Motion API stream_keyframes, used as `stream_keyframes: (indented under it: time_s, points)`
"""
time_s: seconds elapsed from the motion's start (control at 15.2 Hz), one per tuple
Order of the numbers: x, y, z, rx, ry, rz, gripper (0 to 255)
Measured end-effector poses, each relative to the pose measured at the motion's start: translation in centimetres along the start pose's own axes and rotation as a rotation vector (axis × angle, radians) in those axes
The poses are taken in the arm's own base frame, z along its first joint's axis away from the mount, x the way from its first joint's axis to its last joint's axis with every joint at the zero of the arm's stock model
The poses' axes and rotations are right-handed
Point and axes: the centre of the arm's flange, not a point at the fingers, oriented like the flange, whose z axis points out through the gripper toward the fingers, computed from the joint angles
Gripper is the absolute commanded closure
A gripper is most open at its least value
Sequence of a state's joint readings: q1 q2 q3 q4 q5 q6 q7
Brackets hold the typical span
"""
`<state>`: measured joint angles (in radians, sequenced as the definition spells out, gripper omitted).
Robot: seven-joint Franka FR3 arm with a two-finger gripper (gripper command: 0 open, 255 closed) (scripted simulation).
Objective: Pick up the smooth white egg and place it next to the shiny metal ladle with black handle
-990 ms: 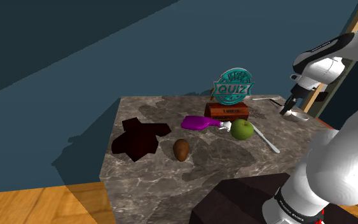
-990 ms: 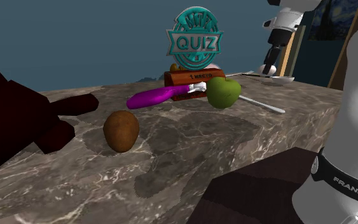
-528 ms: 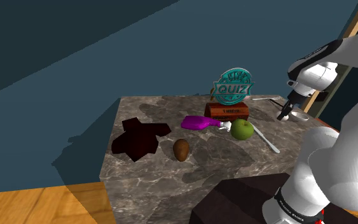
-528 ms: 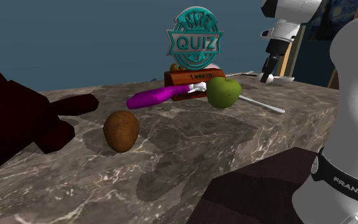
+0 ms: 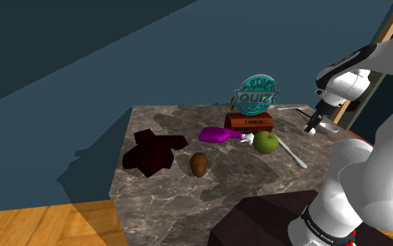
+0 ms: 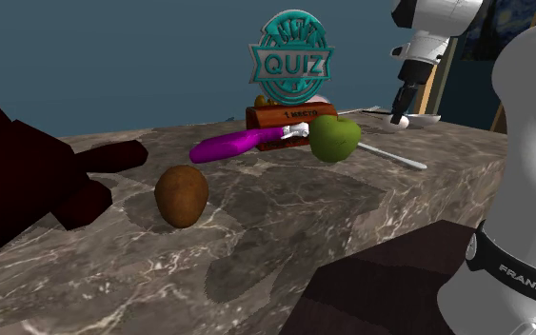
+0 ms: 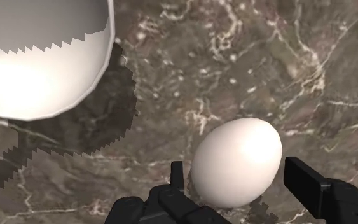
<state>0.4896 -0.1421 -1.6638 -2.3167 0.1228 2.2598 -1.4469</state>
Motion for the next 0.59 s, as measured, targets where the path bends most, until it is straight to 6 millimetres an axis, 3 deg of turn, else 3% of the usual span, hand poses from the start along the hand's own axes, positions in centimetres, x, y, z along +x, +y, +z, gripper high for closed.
stream_keyframes:
  time_s: [0.33, 0.59]
  points:
    - [0.0, 0.0, 0.0, 0.0, 0.0, 0.0, 0]
    - [0.3, -0.1, -3.9, 0.001, 0.003, -0.001, 0]
